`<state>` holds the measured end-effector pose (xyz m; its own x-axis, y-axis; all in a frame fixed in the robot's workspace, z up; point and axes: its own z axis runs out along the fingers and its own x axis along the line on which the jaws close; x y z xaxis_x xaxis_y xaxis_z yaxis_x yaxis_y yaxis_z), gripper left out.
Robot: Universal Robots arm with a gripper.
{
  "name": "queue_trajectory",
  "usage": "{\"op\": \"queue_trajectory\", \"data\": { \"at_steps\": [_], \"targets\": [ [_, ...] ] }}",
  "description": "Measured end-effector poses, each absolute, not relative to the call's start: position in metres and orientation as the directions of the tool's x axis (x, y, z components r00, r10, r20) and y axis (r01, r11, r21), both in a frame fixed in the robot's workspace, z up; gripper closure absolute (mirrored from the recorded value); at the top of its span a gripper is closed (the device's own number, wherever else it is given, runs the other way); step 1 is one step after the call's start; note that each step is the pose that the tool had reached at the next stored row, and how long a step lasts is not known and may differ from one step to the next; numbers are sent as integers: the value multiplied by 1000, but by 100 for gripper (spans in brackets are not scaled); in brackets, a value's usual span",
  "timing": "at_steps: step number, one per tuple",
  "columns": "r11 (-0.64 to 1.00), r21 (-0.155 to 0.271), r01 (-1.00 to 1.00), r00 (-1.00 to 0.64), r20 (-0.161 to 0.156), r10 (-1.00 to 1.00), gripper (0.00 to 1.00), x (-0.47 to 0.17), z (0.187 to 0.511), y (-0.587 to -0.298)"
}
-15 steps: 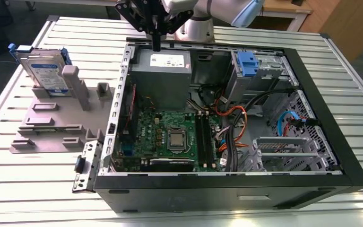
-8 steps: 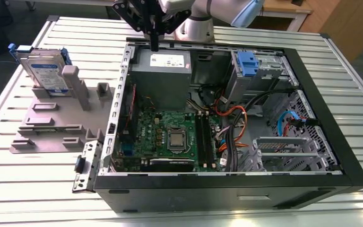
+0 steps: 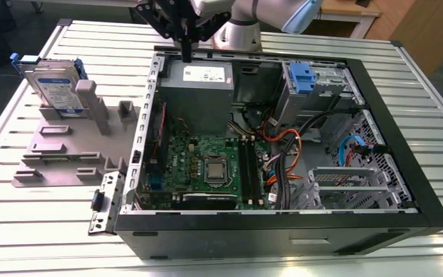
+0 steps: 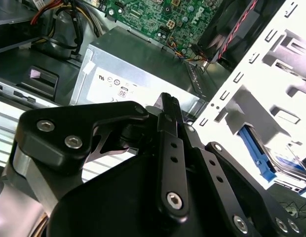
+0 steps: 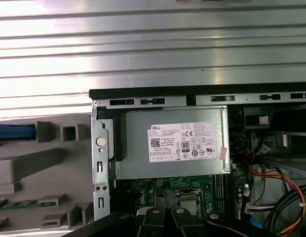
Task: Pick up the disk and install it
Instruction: 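Reach for the disk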
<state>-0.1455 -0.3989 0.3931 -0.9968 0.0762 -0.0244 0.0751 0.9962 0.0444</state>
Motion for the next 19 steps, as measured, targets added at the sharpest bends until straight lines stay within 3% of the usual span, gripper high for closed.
{"op": "queue_trajectory", "data": {
  "at_steps": [19],
  "targets": [
    [996,44,75,-997,-24,76,89,-153,393,-399]
  ]
}}
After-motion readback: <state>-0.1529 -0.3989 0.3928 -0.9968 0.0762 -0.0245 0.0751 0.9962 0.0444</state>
